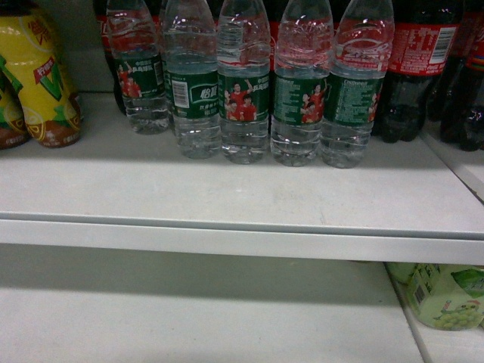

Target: Move water from second to third shelf

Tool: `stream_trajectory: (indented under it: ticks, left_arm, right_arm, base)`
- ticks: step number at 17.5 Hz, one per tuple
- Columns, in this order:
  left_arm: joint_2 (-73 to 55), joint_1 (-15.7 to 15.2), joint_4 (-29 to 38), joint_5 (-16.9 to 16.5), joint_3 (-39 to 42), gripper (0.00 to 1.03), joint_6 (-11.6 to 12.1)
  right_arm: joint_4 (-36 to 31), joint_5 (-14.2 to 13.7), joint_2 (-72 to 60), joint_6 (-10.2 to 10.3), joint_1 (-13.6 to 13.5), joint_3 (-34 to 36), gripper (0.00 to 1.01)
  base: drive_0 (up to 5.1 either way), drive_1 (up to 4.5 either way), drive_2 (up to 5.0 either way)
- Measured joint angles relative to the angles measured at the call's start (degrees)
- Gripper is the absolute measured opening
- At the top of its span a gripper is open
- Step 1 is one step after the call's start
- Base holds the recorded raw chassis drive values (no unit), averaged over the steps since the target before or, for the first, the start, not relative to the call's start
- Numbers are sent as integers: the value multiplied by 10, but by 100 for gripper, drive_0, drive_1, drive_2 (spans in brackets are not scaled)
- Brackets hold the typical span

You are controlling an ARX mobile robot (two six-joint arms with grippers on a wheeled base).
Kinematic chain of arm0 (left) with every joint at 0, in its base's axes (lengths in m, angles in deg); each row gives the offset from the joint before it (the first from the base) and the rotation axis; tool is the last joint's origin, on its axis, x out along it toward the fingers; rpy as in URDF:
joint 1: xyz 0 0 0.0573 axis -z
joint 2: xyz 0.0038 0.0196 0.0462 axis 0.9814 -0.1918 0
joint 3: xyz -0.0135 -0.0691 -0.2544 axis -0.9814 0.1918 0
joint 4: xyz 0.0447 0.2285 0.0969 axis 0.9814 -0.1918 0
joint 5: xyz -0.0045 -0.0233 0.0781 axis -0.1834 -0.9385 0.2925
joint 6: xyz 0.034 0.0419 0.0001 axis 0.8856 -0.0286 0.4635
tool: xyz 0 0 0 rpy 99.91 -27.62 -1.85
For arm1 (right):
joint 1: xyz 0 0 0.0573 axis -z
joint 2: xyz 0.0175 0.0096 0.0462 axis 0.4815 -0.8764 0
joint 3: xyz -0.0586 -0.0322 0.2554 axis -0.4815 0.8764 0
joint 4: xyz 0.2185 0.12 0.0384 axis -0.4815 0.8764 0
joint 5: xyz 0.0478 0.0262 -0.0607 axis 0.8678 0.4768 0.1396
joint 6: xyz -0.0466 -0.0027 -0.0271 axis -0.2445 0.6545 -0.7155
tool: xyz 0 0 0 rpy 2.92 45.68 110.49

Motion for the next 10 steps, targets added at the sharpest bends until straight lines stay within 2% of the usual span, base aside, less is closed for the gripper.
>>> stream_trajectory:
  ticks: [7,10]
  left_arm:
    - [0,0,0,0,0,98,0]
    - [0,0,0,0,0,98,0]
  right_arm:
    - [21,20,5,7,9,-1,43]
    - [21,20,7,9,9,-1,43]
  base:
    - [0,0,0]
    - [0,0,0]
